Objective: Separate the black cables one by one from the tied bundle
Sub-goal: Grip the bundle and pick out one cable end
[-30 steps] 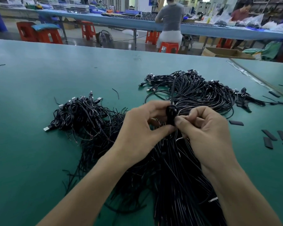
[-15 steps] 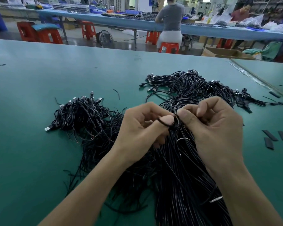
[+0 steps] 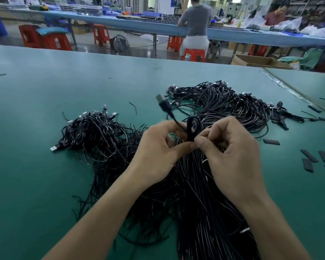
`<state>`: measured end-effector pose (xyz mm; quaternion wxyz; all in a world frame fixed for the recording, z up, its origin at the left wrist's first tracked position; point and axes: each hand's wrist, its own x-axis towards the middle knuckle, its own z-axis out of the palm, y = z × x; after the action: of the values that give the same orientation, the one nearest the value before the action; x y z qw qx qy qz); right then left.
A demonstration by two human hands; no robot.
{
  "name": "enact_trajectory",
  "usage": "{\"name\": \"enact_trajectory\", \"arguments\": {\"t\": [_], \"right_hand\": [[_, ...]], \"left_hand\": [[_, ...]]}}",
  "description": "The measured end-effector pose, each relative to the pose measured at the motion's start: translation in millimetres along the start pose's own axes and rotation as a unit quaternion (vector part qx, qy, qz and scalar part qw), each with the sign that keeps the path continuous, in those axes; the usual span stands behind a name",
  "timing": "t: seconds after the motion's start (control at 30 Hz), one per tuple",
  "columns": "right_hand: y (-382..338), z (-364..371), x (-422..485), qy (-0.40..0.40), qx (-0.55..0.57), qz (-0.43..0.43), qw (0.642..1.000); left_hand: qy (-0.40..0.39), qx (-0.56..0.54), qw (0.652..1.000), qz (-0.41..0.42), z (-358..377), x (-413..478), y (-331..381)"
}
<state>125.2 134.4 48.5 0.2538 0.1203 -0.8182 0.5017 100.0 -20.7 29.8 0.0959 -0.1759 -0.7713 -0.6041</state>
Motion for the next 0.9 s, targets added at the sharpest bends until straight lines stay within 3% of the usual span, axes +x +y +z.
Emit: {"name": "enact_trajectory", "arguments": {"t": [0.1,0.2,0.4,0.5,0.67,0.8,0.9], "right_hand": [[4,2,0,0.001,0.016,0.03,0.999],[5,-1,1,0.014,0.052,0.064,0.997],[5,-2,2,0.021,0.082,0.077,0.993],[5,-3,2,0.025,0.074,0.072,0.994],[6,-4,2,0.018,0.12,0.09,0.988],[4,-3,3,-0.005,0.202,0.114,0.973],[1,-2,3,-0.013,0.25,0.148,0.957]], "left_hand": [[0.097,0.167,0.974,0.115,1,-2,2],[0.115,0.256,0.941,0.192,5,-5,3],[0.044,0.143,0.974,0.168,3,-5,2],[0.027,-0.005,0.996,0.081,3,-4,8],[0.044,-0.094,0.994,0.044,6,-3,12],[0.036,-0.105,0.993,0.043,3,-1,7],[0.037,0.004,0.995,0.091,0,-2,2]]}}
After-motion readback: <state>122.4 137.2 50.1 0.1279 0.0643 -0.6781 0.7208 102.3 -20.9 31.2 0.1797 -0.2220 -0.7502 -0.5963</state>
